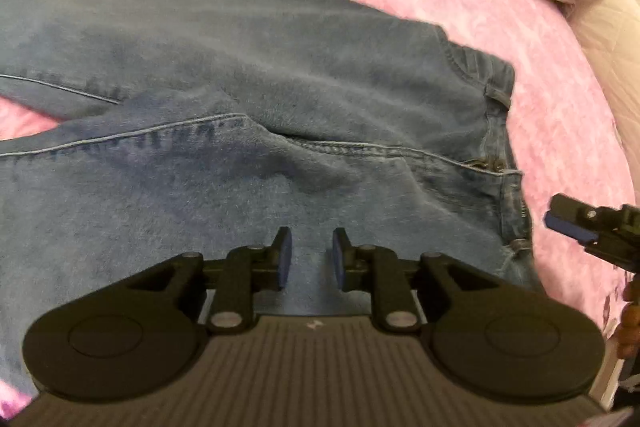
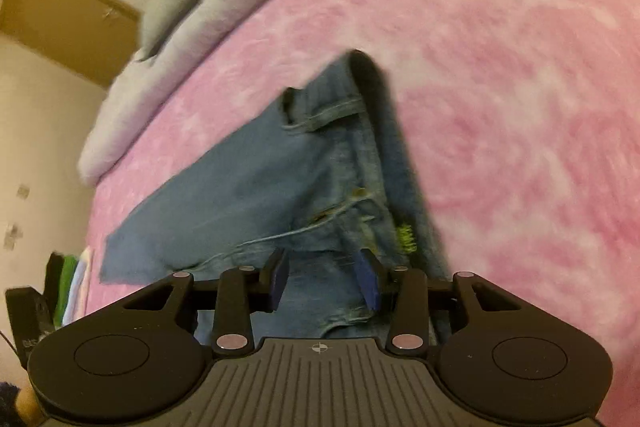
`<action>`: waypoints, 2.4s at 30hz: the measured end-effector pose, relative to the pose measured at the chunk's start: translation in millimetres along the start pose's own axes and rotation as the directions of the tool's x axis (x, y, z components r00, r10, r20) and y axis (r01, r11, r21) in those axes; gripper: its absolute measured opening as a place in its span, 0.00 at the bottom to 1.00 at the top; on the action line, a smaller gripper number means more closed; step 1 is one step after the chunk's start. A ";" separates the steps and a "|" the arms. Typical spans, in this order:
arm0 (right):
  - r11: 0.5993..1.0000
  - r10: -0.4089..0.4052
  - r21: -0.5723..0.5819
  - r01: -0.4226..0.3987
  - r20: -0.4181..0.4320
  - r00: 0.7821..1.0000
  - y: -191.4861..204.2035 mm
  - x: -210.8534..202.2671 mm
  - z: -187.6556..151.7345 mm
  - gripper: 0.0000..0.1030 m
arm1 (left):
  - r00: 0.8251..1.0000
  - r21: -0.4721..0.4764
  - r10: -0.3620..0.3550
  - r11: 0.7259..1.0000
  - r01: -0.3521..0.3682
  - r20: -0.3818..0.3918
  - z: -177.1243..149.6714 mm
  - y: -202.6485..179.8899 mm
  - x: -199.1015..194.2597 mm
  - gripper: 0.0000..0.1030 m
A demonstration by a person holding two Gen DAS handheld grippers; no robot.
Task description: Fold clothes
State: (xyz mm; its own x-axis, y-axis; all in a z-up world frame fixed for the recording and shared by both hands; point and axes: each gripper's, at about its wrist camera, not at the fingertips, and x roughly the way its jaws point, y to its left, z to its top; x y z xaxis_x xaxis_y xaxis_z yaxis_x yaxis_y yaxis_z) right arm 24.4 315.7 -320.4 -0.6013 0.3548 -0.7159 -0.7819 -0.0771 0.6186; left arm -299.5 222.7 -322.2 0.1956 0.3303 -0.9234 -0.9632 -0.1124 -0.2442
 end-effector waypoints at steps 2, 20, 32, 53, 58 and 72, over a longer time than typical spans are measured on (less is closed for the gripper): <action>0.990 -0.134 -0.054 0.129 -0.103 0.986 -2.6 15.6 -7.9 0.41 | 0.998 -0.007 0.052 0.999 -0.052 -0.040 -9.8 0.9 -1.2 0.16; 0.943 -0.311 -0.171 0.286 -0.143 0.940 109.2 -12.0 -71.2 0.62 | 0.971 -0.030 0.202 0.978 -0.208 -0.129 -47.6 96.7 -91.9 0.23; 0.904 -0.427 -0.022 0.426 -0.080 0.901 263.1 -26.3 -149.3 0.63 | 0.968 0.204 0.250 0.948 -0.244 -0.003 -5.1 180.9 -200.5 0.26; 0.885 -0.402 -0.273 0.377 -0.038 0.915 311.3 -97.4 -211.6 0.63 | 0.951 0.097 0.283 0.950 -0.296 0.127 -96.4 151.0 -303.2 0.29; 0.883 -0.391 -0.294 0.367 -0.025 0.920 287.6 -135.4 -231.4 0.63 | 0.944 0.056 0.295 0.950 -0.306 0.145 -142.9 124.0 -319.9 0.29; 0.872 -0.310 -0.400 0.282 -0.006 0.951 282.0 -178.4 -258.9 0.63 | 0.923 -0.036 0.329 0.944 -0.329 0.198 -215.8 92.9 -357.6 0.29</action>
State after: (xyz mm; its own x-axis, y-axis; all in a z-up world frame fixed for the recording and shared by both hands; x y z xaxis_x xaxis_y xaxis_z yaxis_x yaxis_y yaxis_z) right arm -131.3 -10.6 -102.0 -0.3301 0.3552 -0.8745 -0.9172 -0.3395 0.2083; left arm -419.1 -108.2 -78.7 -0.1731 0.4537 -0.8742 -0.9666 -0.2484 0.0624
